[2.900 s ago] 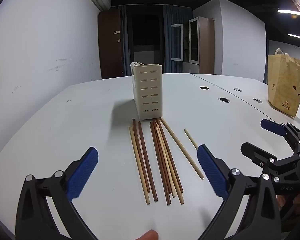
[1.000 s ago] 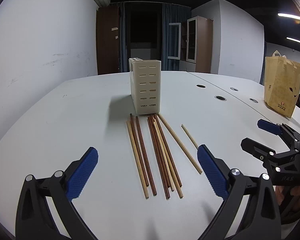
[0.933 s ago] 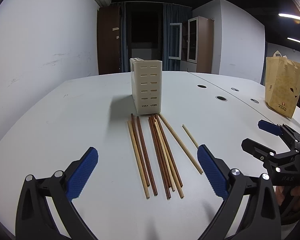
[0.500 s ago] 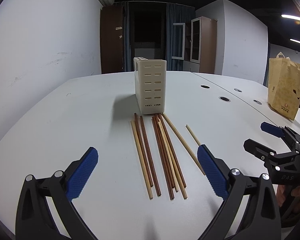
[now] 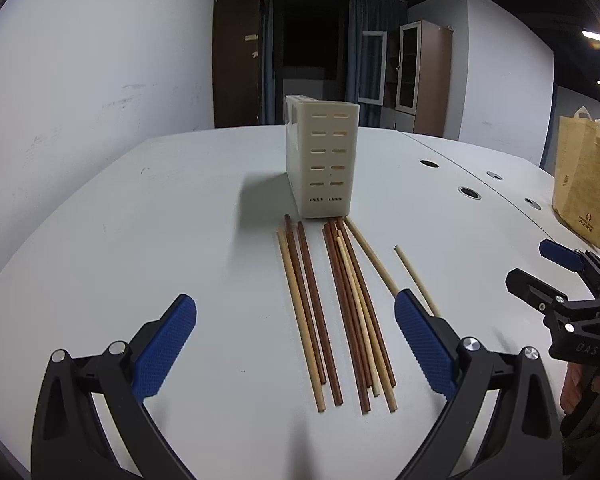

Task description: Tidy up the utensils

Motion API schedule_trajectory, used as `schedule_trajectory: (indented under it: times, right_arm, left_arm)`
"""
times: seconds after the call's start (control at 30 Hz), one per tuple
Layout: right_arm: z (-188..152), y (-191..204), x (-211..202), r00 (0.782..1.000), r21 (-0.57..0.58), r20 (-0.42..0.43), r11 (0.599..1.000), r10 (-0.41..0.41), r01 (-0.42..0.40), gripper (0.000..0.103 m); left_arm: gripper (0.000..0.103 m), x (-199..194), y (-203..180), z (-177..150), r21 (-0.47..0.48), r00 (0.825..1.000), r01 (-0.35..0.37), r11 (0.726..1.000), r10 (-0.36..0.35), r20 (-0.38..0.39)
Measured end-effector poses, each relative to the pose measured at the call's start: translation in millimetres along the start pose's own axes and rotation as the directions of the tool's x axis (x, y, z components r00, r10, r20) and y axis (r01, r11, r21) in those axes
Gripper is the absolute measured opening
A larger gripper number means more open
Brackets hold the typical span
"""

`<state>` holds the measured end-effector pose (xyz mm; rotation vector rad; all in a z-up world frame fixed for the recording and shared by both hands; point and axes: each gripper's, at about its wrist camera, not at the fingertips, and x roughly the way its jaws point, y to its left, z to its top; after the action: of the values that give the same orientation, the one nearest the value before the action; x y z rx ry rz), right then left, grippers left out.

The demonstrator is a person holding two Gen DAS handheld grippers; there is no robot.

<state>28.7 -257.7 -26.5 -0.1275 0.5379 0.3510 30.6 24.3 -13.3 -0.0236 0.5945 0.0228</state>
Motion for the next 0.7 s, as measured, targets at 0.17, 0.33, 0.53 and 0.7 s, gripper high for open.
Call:
schedule_trajectory:
  times: [0.17,0.33,0.53,0.7]
  right_arm:
    - [8,1,11,0.999,-0.013,-0.033,1.0,0.003,-0.003,0.095]
    - [17,-1,29,0.994,-0.035,-0.114,0.999,-0.002,-0.002,0.095]
    - [27,-2,49,0.987,-0.033,-0.16,0.999,0.001,-0.007,0.095]
    - [37,0,65,0.978,-0.023,-0.207,0.999,0.022,-0.027,0.095]
  left_arm:
    - [0.098,12,1,8,0.019,1.0,0.008,1.0,-0.007,-0.03]
    - [0.098,21,1,17,0.046,0.999,0.0,0.999,0.002,-0.036]
    - [0.098,37,7,26,0.051,0.998,-0.011,0.999,0.015,-0.066]
    - [0.098,55,14,37,0.047,0.994,-0.016,0.999,0.021,-0.104]
